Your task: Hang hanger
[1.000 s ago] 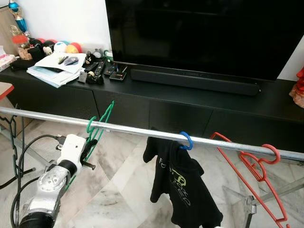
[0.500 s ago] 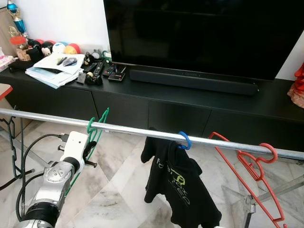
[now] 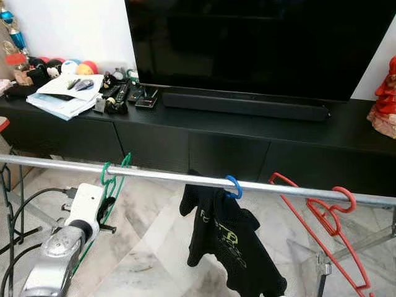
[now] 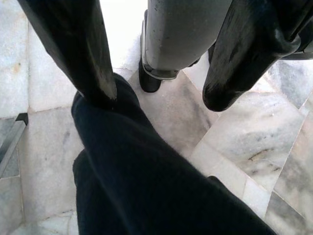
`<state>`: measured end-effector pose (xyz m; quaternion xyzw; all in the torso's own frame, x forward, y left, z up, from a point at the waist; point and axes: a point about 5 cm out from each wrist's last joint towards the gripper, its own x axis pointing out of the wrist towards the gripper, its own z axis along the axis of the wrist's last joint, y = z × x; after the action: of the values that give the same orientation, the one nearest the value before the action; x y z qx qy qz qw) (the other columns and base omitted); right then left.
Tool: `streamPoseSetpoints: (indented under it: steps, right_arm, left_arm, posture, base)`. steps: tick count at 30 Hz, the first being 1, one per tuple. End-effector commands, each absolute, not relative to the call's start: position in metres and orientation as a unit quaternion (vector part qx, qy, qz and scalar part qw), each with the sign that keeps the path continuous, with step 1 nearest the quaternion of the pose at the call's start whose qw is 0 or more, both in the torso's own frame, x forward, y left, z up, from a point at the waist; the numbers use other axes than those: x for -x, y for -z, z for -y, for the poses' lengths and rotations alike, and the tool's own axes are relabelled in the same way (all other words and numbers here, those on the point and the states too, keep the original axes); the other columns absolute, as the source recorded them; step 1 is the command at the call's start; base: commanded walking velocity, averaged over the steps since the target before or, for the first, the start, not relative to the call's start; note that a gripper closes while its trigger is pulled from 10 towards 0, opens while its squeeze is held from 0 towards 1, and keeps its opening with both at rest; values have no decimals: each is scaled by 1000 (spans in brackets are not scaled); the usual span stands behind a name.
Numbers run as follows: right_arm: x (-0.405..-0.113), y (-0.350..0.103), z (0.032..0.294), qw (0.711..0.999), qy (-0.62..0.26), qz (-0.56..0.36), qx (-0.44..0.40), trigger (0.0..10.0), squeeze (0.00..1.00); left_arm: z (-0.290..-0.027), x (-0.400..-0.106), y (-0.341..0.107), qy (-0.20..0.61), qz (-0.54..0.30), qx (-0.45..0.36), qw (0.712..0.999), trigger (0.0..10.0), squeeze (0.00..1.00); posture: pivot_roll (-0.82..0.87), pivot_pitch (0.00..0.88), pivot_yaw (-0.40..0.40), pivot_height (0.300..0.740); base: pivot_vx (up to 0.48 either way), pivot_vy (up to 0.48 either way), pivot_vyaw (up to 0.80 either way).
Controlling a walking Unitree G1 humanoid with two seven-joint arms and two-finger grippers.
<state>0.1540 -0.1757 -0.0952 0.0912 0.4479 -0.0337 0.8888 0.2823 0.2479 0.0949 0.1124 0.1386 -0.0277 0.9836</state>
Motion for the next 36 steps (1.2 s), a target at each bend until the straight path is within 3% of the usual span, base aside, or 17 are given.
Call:
streamPoseSetpoints:
  steps: [1, 16, 33, 34, 35, 36]
  right_arm:
    - [-148, 98, 175, 883, 36, -458, -92, 10000, 0]
    - [-146, 98, 178, 882, 39, -460, -90, 10000, 0]
    - [-150, 97, 179, 886, 39, -454, -89, 10000, 0]
    - [-149, 97, 179, 886, 39, -454, -89, 10000, 0]
    - [-149, 97, 179, 886, 38, -454, -88, 10000, 0]
    - [-149, 97, 179, 886, 38, -454, -88, 10000, 0]
  left_arm:
    - [-252, -269, -79, 21, -195, -109, 974, 10000, 0]
    - [-247, -254, -90, 10, -217, -109, 970, 10000, 0]
    - [-239, -267, -67, -27, -168, -65, 983, 10000, 0]
    - [-239, -267, -65, -28, -168, -65, 983, 10000, 439]
    - [-239, -266, -64, -33, -164, -59, 984, 10000, 631]
    - [-239, -266, -64, -33, -164, -59, 984, 10000, 631]
  posture:
    - [46, 106, 13, 740]
    - [48, 113, 8, 740]
    - [30, 109, -4, 740]
    - [30, 111, -6, 740]
    - [26, 112, -9, 740]
    - [26, 112, -9, 740]
  base:
    - [0, 0, 0]
    - [0, 0, 0]
    - [0, 0, 0]
    - [0, 0, 0]
    - [0, 0, 0]
    - [0, 0, 0]
